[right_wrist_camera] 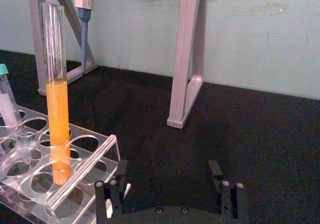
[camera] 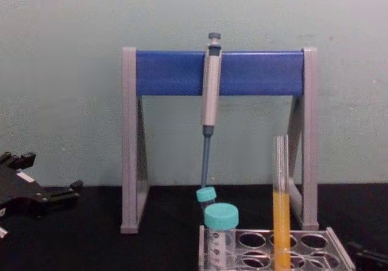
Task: Pick up the test tube from the test tube rack, shake it, then place it back into the test tube rack.
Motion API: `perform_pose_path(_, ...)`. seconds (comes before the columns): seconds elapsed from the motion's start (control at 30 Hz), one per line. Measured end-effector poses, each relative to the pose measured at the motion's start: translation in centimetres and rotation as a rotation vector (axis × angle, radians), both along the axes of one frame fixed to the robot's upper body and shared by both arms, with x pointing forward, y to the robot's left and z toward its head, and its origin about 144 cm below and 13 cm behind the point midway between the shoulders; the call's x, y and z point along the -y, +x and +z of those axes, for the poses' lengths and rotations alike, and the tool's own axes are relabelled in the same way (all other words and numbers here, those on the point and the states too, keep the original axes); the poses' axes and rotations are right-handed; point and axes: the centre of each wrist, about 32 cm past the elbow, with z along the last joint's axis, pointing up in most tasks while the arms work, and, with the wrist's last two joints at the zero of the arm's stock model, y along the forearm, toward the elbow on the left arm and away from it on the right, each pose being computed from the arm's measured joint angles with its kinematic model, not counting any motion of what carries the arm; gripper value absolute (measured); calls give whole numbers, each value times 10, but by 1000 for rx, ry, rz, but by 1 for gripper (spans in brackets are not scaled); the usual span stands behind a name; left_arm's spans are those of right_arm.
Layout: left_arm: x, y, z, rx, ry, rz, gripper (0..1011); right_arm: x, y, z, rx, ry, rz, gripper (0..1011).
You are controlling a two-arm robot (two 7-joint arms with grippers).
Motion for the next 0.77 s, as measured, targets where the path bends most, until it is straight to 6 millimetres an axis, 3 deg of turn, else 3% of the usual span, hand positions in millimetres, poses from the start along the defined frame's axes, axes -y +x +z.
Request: perform_pose_path(0.77, 0, 0, 0, 0, 0, 0, 1001, 0, 0, 0, 0, 1, -1, 1000)
